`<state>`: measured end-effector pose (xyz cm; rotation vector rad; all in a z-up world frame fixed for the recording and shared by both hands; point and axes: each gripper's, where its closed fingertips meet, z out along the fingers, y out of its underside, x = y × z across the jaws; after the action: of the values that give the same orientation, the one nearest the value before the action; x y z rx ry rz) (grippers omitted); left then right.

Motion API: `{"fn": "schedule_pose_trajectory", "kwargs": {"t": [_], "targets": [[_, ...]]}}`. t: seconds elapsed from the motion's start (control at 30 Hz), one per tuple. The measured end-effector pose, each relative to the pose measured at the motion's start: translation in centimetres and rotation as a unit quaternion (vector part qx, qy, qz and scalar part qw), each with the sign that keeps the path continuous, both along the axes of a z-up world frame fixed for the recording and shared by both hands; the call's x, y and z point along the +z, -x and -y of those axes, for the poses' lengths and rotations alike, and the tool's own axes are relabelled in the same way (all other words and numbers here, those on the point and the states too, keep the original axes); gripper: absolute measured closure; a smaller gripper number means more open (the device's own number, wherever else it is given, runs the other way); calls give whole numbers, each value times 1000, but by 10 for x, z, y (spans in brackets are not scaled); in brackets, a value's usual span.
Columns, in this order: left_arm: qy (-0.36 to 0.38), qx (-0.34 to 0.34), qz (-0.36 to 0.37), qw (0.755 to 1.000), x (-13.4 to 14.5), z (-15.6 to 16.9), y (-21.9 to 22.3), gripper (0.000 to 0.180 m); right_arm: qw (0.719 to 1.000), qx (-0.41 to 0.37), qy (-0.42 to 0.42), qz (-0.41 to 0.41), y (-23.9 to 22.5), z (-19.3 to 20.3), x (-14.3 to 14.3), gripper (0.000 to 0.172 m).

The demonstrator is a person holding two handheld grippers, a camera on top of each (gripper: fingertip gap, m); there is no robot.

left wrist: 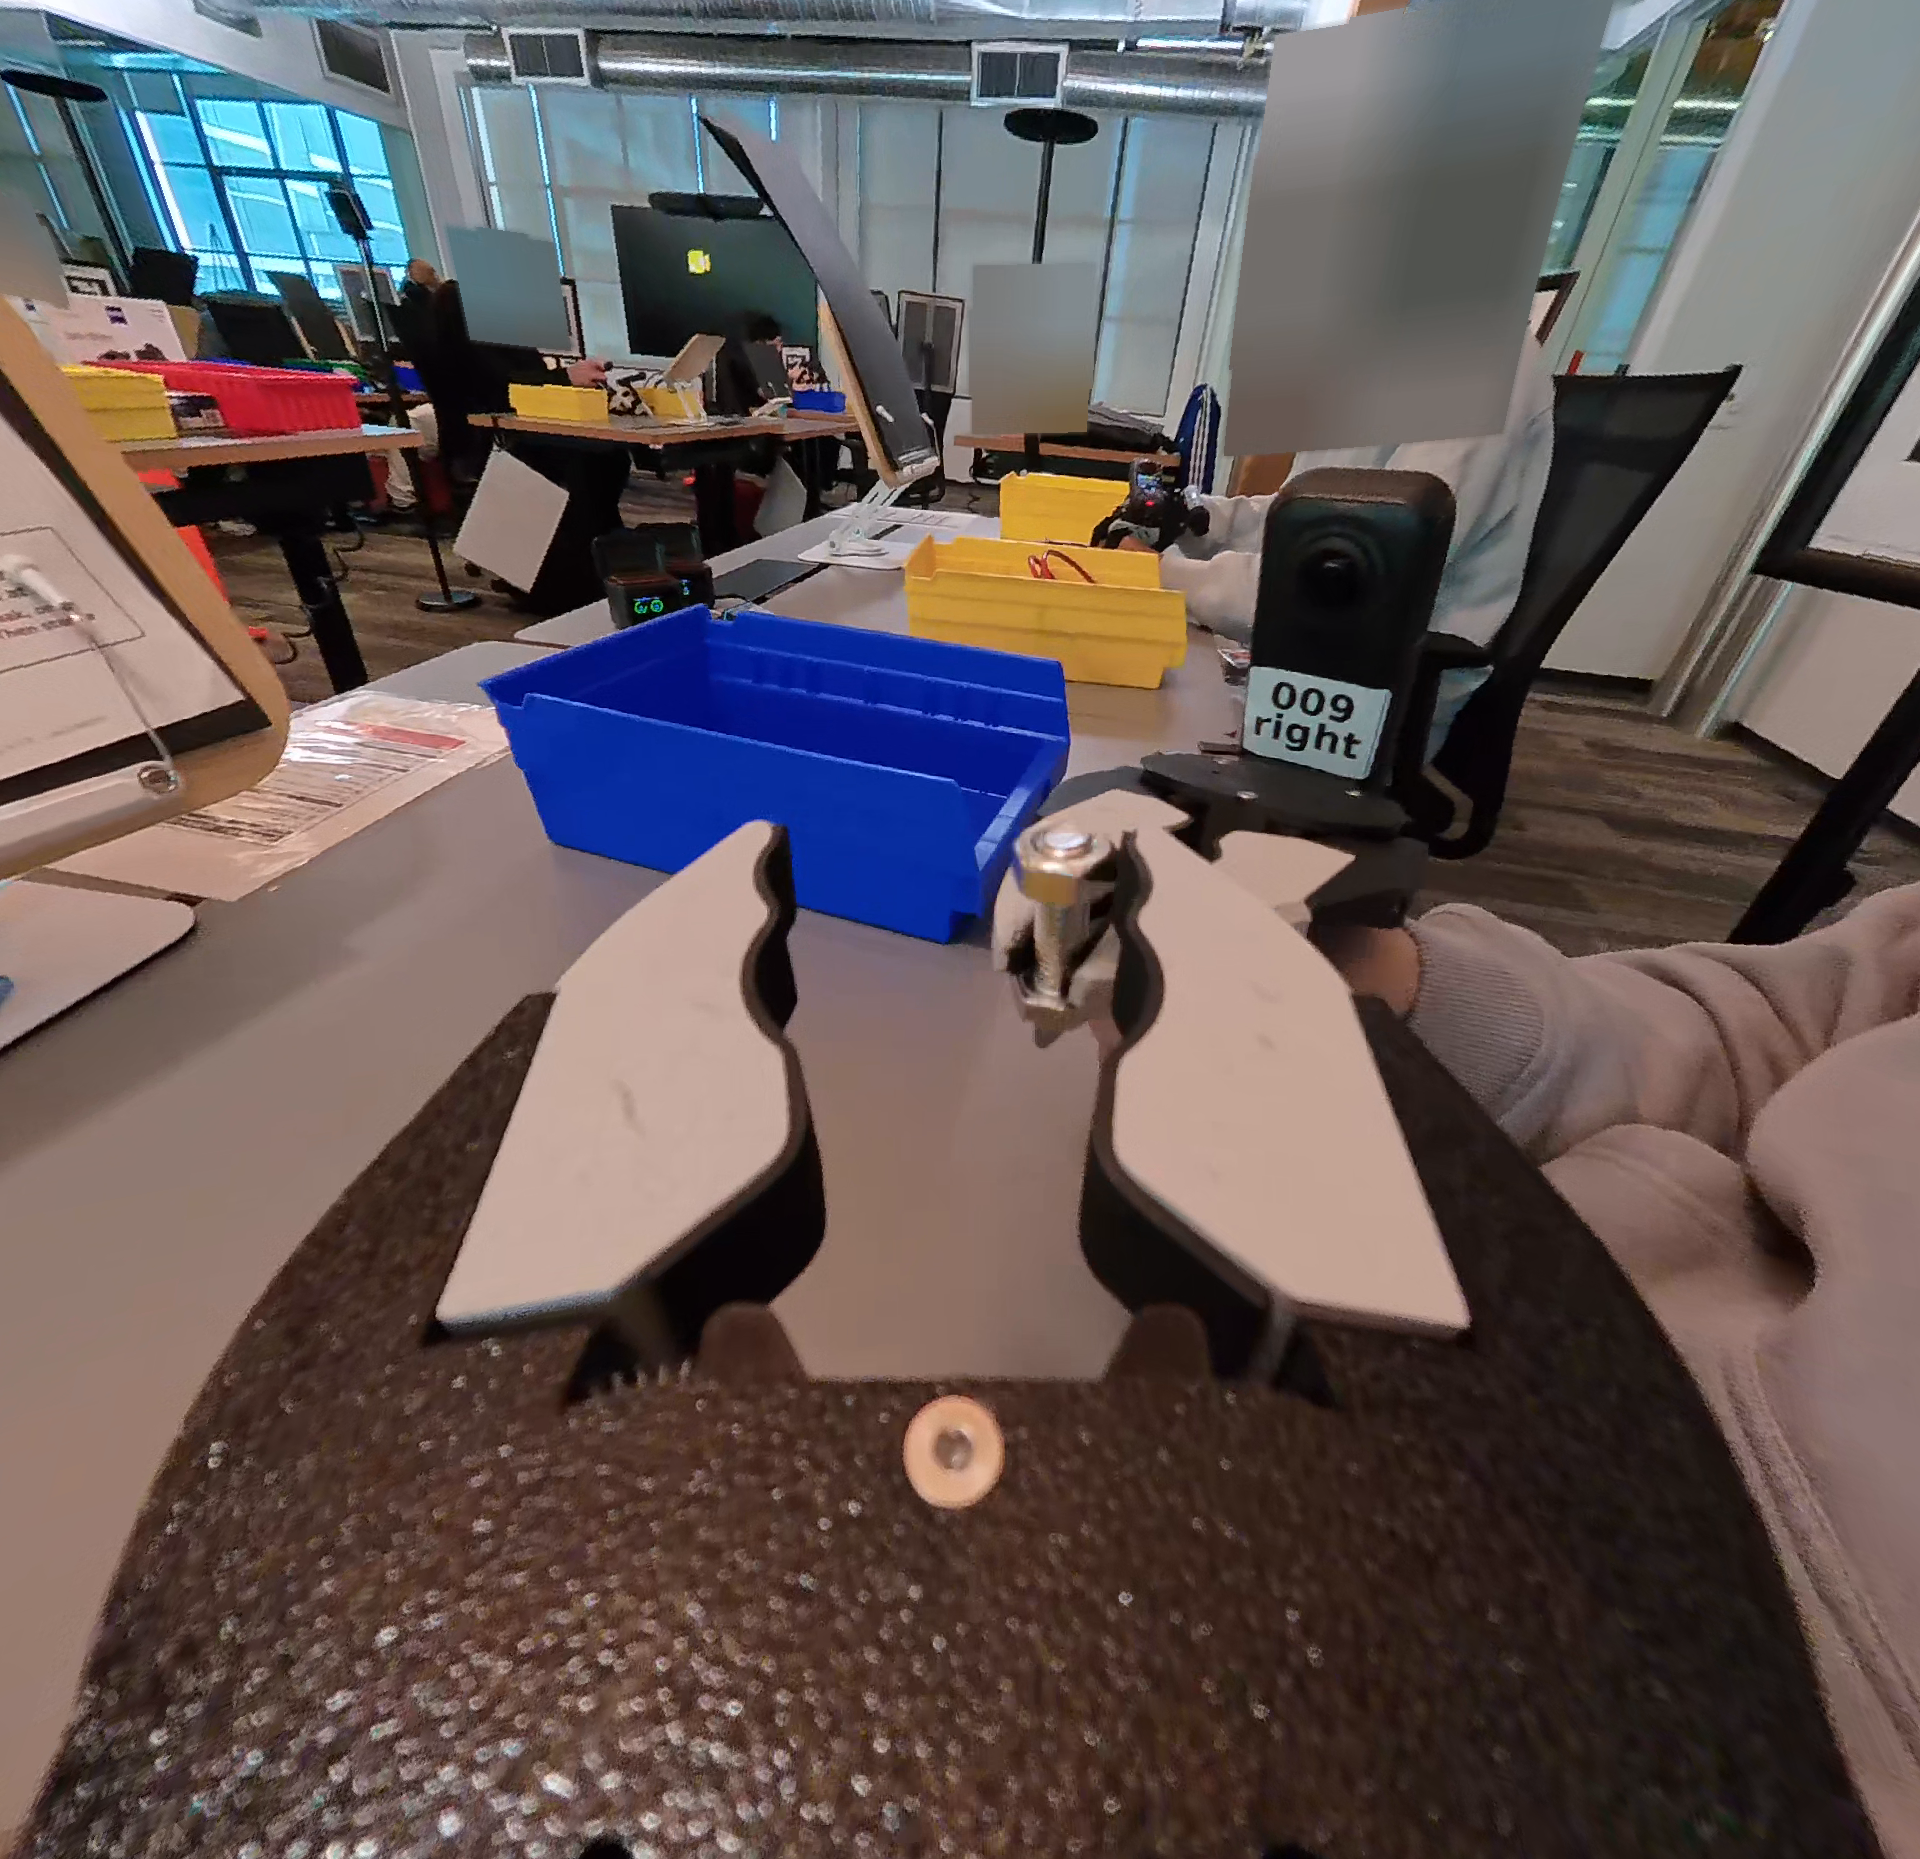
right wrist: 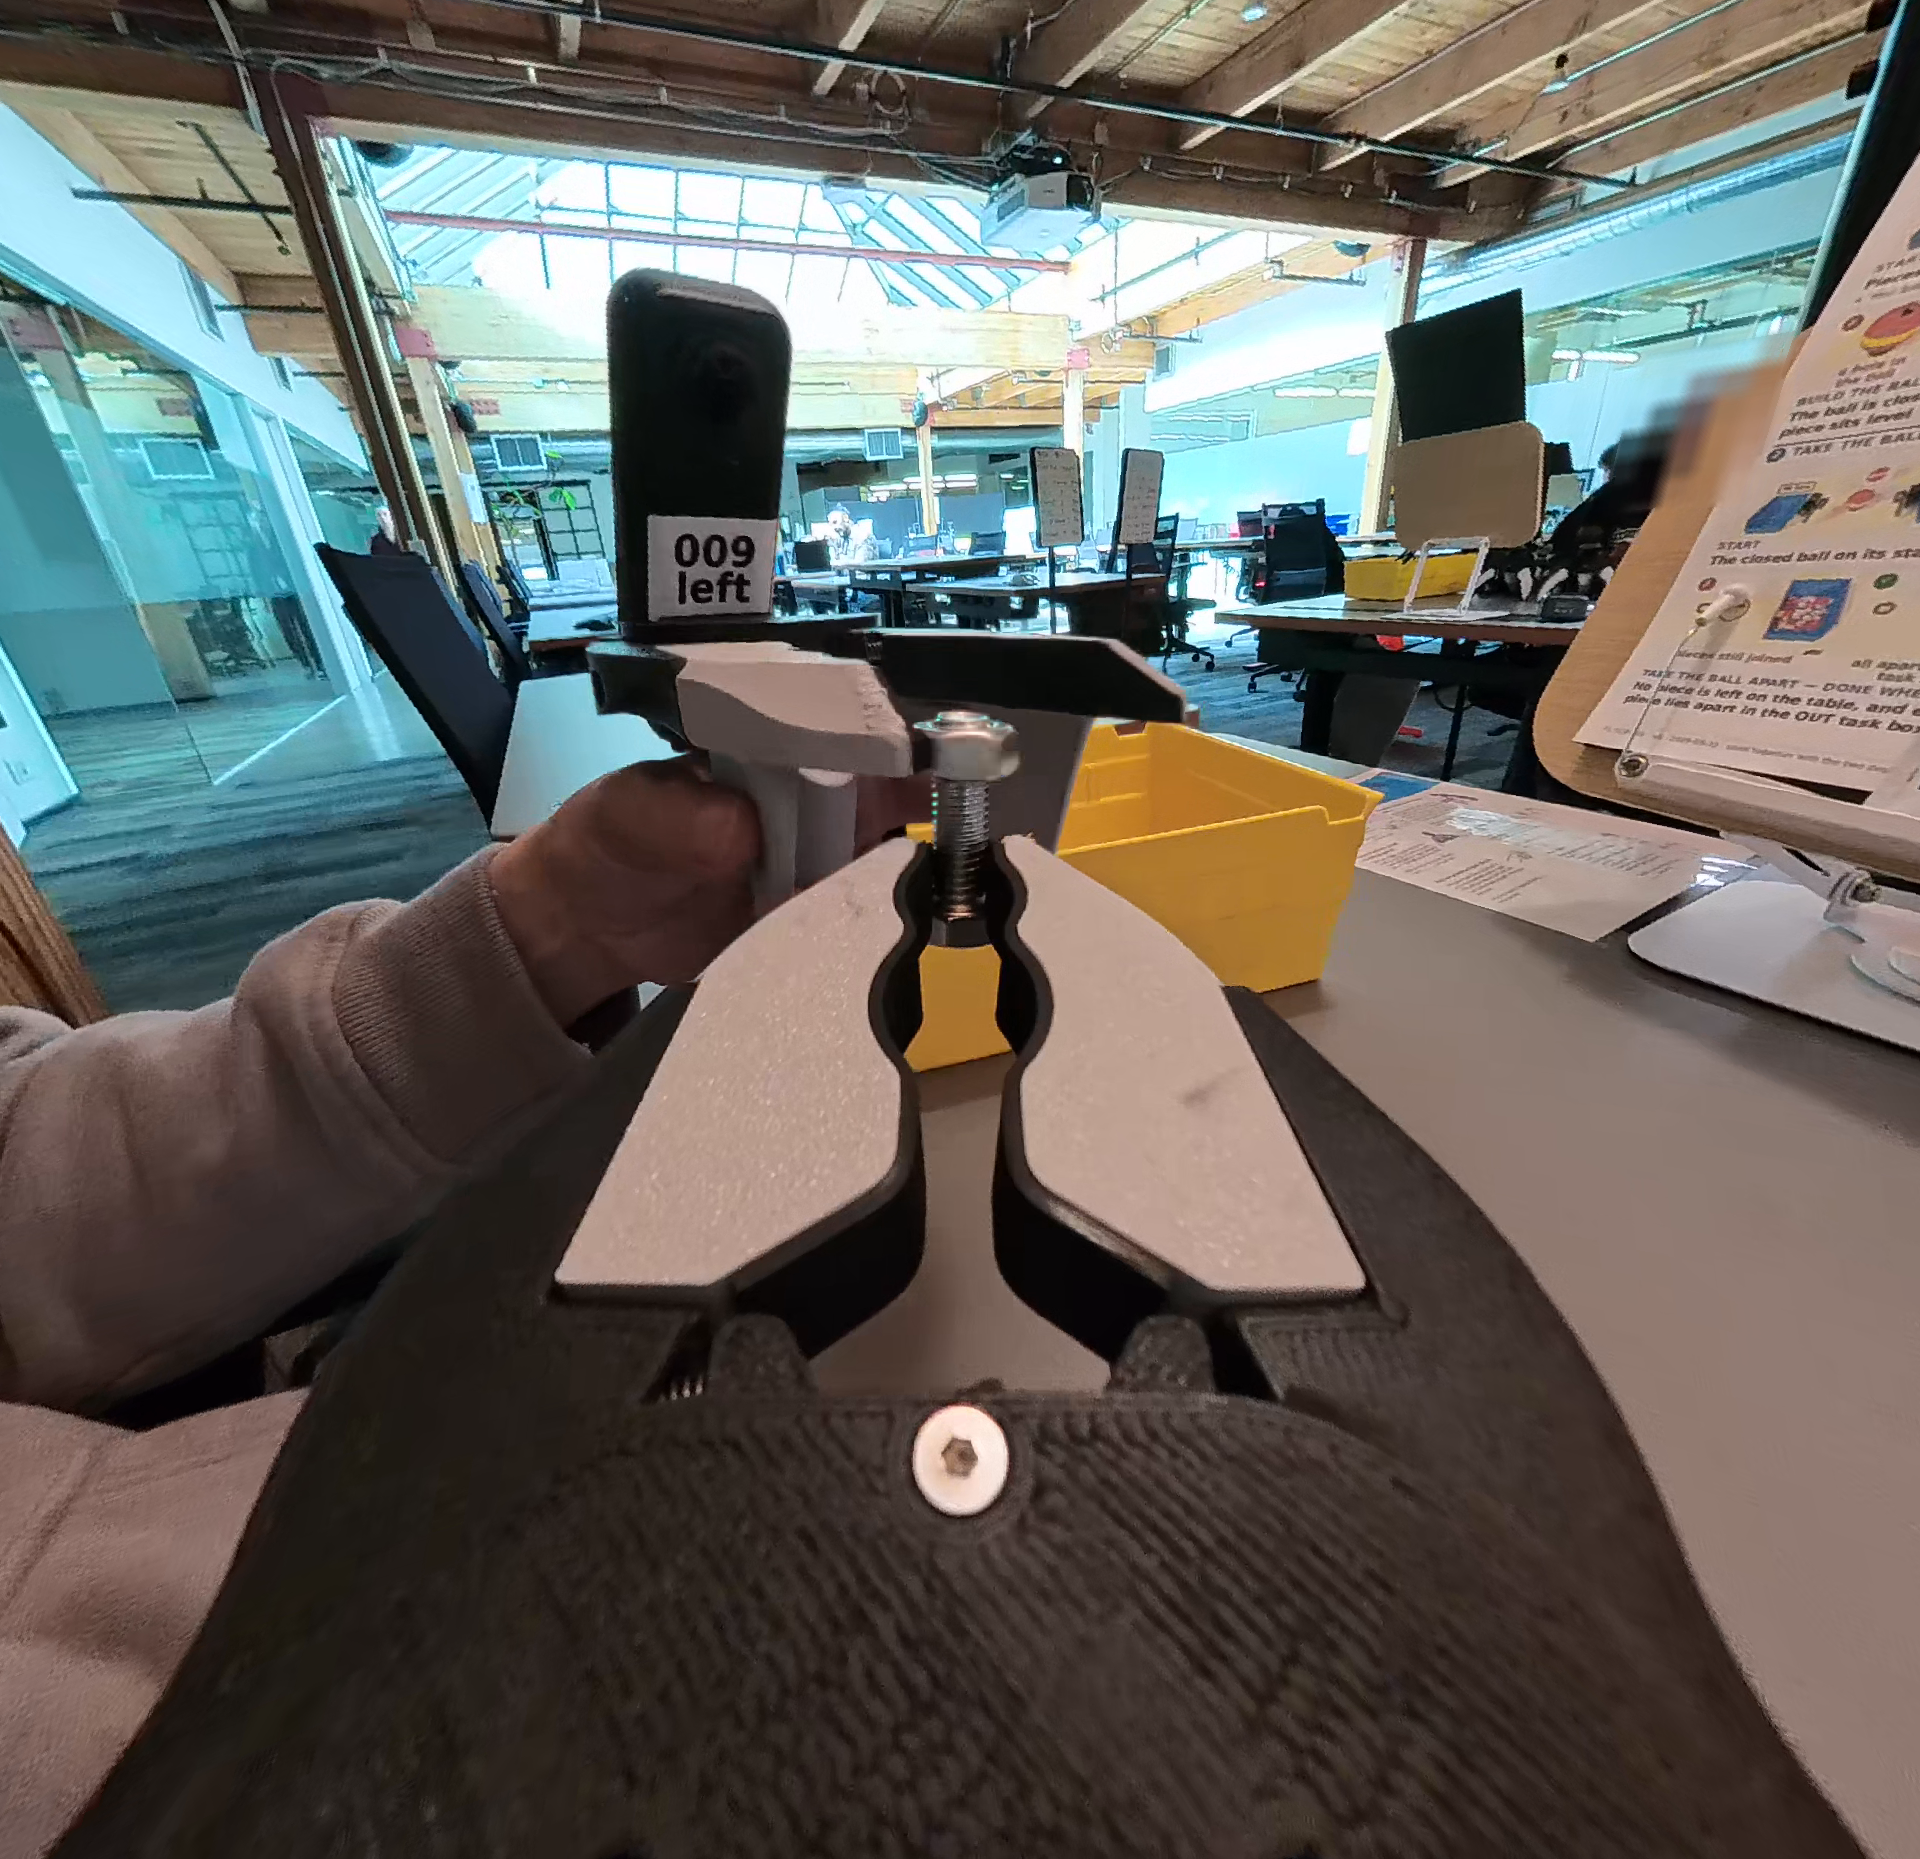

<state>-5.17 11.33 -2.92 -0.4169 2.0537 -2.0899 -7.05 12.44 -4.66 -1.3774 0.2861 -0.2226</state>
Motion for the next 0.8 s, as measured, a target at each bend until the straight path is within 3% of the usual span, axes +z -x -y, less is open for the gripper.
{"fn": "schedule_pose_trajectory", "kwargs": {"t": [0.13, 0.37, 0.47, 0.67, 0.8], "targets": [[-6, 71, 7, 997, 4, -26, -17, 130, 1000, -1, -17, -9, -4, 6, 3, 163], [1, -3, 12, 1000, 5, 3, 6, 122, 1000, 2, -4, -7, -1, 0, -1, 163], [-19, 12, 9, 1000, -4, 8, 0, 123, 1000, 3, -8, -5, 0, 1, 2, 163], [-2, 65, 0, 998, 0, -19, -17, 128, 1000, -20, -9, -8, -10, 10, 2, 163], [-3, 65, 3, 998, 2, -22, -16, 127, 999, -41, 17, 0, -14, 10, -3, 163]]}}
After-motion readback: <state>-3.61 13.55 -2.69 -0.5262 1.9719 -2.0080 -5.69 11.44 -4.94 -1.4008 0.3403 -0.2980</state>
